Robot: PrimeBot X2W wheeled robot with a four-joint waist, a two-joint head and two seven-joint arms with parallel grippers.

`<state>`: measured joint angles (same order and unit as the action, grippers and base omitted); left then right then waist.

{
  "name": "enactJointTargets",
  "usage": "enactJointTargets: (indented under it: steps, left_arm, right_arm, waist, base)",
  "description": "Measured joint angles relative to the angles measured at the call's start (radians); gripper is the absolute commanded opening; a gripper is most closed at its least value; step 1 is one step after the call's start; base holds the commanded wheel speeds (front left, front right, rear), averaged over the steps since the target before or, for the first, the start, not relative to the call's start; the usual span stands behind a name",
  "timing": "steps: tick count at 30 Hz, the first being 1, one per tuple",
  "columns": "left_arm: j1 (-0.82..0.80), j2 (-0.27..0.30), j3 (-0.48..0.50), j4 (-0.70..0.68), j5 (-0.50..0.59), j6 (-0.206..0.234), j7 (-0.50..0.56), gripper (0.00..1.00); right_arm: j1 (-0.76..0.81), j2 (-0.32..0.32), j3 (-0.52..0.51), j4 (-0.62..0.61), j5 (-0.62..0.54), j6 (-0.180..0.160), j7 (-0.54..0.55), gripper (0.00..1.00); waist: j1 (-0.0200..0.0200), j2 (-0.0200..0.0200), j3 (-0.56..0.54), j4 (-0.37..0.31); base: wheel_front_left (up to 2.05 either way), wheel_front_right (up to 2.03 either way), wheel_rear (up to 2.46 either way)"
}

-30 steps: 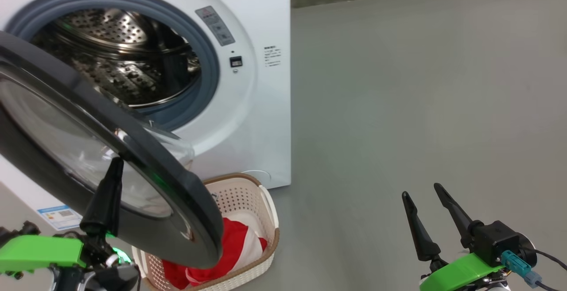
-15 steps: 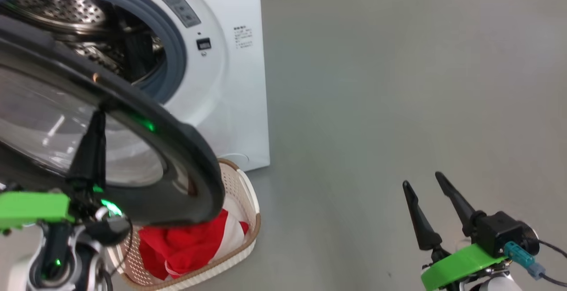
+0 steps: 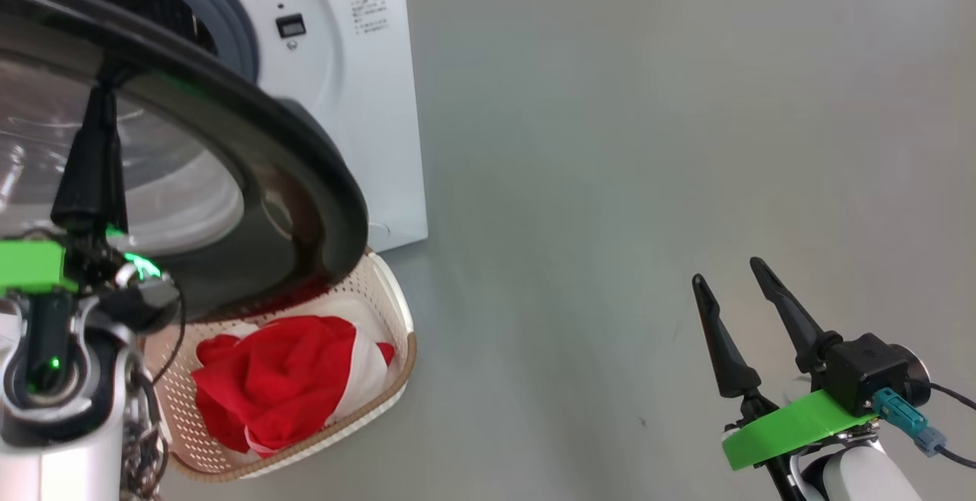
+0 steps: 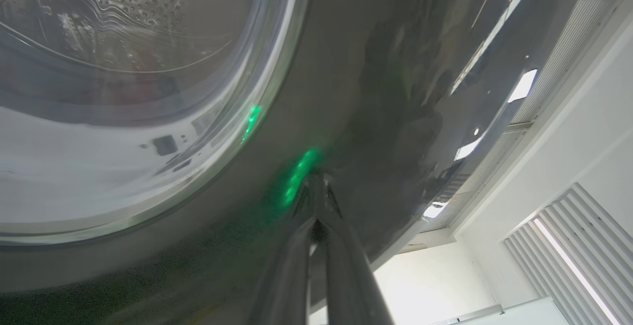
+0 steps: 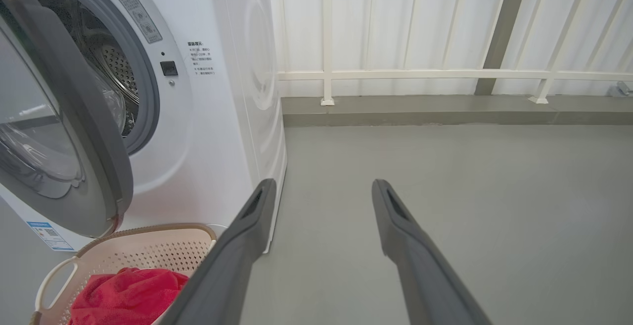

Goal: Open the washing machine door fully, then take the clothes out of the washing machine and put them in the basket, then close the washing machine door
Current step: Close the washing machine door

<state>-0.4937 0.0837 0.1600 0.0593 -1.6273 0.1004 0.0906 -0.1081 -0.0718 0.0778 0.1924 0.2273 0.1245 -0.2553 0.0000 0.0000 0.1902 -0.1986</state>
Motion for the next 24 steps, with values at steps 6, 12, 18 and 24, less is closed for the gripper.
enactJointTargets:
  steps: [6,12,18,24]
  left_arm:
    - [-0.091,0.0,-0.01,0.078,0.008,-0.024,-0.006,0.0]
    - [-0.16,-0.003,-0.023,0.139,0.008,-0.059,-0.005,0.0]
    - [-0.16,-0.003,-0.023,0.172,0.004,-0.108,0.014,0.65]
    - [-0.059,0.014,-0.04,0.171,0.063,-0.164,0.013,1.0]
  right_arm:
    - [-0.018,-0.001,0.0,-0.004,0.0,0.0,0.0,1.0]
    - [-0.046,-0.002,0.008,-0.005,0.0,0.0,0.0,1.0]
    - [-0.046,-0.002,0.014,0.002,0.0,0.0,0.0,1.0]
    - [-0.039,0.0,0.016,0.012,0.0,0.0,0.0,1.0]
  waist:
    - [0.0,0.0,0.044,-0.006]
    - [0.0,0.0,0.07,0.009]
    - [0.0,0.0,0.049,0.024]
    - [0.0,0.0,-0.005,0.036]
  base:
    - [0.0,0.0,0.0]
    - [0.0,0.0,0.0]
    - [0.0,0.0,0.0]
    - [0.0,0.0,0.0]
